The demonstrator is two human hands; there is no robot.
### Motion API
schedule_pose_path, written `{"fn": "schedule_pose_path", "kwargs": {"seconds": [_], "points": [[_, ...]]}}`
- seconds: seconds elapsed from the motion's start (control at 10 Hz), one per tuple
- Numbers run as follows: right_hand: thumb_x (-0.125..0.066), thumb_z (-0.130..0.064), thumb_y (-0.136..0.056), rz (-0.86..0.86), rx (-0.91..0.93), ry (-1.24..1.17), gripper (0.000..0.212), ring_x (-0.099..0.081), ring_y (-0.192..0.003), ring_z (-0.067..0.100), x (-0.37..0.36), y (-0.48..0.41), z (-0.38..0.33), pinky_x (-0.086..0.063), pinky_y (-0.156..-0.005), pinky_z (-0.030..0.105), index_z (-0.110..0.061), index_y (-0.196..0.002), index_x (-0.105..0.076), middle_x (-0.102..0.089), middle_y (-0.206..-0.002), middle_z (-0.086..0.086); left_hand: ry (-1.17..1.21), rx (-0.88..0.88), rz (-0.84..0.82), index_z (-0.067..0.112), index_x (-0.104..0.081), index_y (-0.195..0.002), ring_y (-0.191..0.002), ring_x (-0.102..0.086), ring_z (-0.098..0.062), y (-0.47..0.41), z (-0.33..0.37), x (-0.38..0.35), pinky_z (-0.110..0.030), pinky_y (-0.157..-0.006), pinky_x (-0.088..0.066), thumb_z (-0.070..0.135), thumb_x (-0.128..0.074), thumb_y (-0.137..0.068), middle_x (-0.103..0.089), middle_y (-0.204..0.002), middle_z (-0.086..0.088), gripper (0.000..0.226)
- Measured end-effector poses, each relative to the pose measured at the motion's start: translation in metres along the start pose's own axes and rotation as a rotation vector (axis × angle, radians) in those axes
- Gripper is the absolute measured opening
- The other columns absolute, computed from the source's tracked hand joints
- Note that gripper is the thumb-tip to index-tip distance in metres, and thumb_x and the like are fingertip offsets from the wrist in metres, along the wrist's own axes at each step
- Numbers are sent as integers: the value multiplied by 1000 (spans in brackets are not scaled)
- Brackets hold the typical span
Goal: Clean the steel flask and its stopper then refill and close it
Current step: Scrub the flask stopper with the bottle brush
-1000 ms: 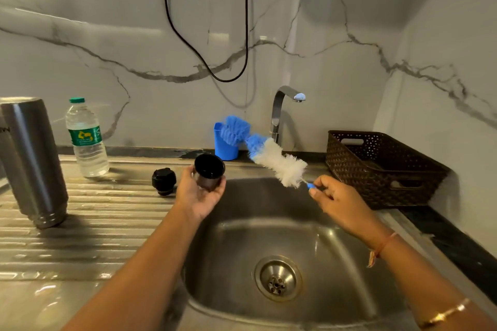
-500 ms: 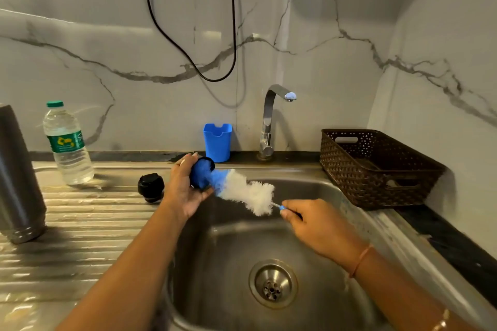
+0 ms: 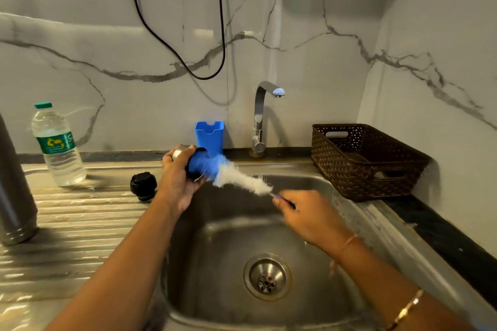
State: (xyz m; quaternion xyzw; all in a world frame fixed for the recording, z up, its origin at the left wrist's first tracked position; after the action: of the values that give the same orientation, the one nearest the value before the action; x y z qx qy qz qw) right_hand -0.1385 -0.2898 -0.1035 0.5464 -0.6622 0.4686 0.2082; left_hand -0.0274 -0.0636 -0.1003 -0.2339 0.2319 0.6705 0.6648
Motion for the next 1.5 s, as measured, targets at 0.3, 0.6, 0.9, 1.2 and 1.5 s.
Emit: {"fn": "schedule_pose_path", "kwargs": {"seconds": [0.3,0.6,0.9,1.2,1.5], "points": [[-42,-34,-90,121,261,534,32,-61,-56,20,-11,5,-2,-48,-43,33,-17,-101,-67,-62,-79,0,-18,-55,95,13,-45,-121,-89,-64,-19,-2,5,5,-41,-73,-56,21,-63,-90,-61,-105,-8,37],[-48,-30,-97,-423,-374,-720,31,-29,-35,6,-11,9,-9,-22,-34,19,-10,-82,-67,-41,-50,-1,-52,-24,-46,3,-37,-140,-88,-64,-19,-4,-1,6,-36,-67,-56,23,-69,-82,-58,-107,-11,69],[-40,-33,-90,300,277,537,34,-53,-44,20,0,3,-4,-31,-38,26,-18,-70,-62,-54,-58,-1,-125,-30,163,14,-43,-131,-97,-62,-20,-5,-3,4,-39,-79,-54,28,-64,-89,-59,-113,-9,49],[-47,-37,-93,-28,79,298,29,-55,-53,14,-11,1,6,-46,-47,33,-14,-88,-64,-58,-70,1,18,57,132,10,-48,-131,-92,-67,-19,-2,-14,7,-35,-68,-57,29,-63,-90,-66,-111,-9,48],[-48,-26,-97,-468,-352,-625,29,-31,-38,9,-8,5,8,-26,-37,20,-8,-85,-67,-43,-50,-1,-29,93,-52,9,-42,-139,-106,-63,-23,-4,-10,9,-34,-65,-58,29,-59,-92,-57,-130,-14,54]]}}
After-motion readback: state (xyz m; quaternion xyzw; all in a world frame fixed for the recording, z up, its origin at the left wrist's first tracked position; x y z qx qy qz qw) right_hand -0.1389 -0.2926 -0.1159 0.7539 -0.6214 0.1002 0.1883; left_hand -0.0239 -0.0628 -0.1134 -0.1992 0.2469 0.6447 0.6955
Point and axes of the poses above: each hand's wrist, its own y-axis away from the middle knuckle, its own x-axis out of the back of the hand, z = x × y, the point moved 3 cm from there along -y, towards the middle knuckle
